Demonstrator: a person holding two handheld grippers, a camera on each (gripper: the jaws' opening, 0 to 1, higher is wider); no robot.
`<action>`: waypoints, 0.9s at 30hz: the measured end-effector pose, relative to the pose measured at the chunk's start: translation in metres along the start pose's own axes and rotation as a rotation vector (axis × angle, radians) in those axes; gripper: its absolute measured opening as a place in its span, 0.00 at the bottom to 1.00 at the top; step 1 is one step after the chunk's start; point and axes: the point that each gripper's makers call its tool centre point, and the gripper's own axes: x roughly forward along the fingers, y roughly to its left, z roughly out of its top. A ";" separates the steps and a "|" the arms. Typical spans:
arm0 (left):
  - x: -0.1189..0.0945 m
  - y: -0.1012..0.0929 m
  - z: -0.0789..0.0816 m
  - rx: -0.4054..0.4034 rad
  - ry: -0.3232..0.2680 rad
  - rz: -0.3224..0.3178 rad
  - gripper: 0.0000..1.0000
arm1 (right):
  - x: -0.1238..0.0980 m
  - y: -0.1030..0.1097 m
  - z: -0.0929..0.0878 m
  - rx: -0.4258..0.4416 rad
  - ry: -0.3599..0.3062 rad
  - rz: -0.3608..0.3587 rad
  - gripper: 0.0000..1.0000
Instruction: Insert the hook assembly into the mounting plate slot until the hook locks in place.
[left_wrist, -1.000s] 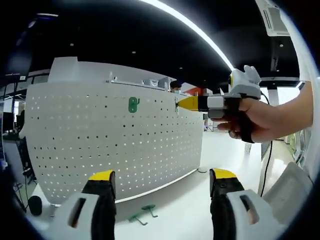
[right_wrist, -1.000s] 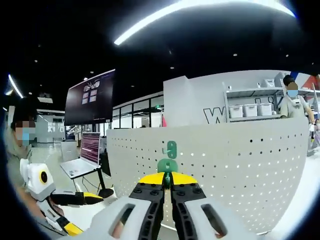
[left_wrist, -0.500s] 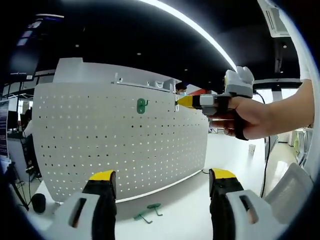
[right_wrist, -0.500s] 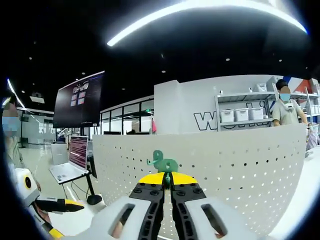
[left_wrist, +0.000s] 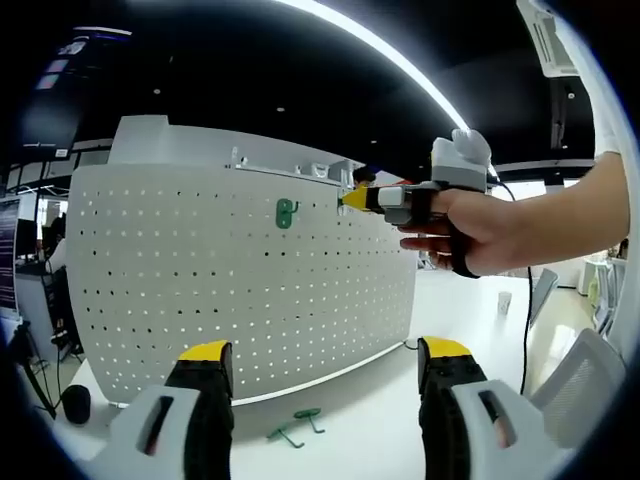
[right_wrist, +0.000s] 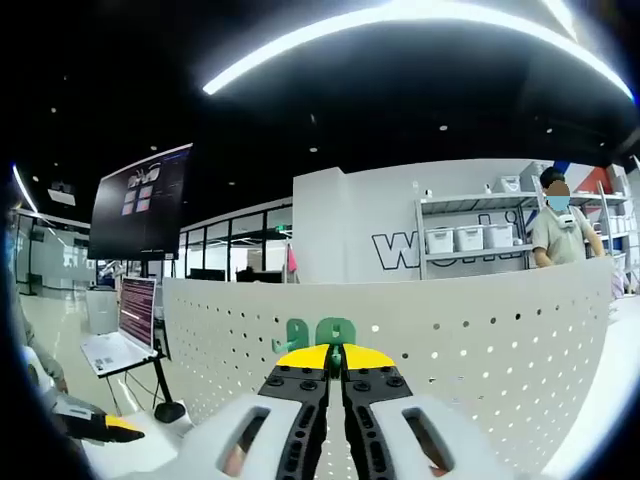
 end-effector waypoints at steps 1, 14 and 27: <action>0.000 0.000 0.000 0.000 0.000 -0.001 0.77 | 0.002 0.000 0.000 -0.003 -0.002 -0.003 0.01; -0.003 0.003 -0.001 -0.003 0.005 0.002 0.76 | 0.017 -0.004 -0.002 -0.079 0.000 -0.050 0.01; -0.004 0.000 -0.005 0.001 0.017 -0.003 0.76 | 0.031 -0.005 -0.007 -0.104 0.018 -0.070 0.02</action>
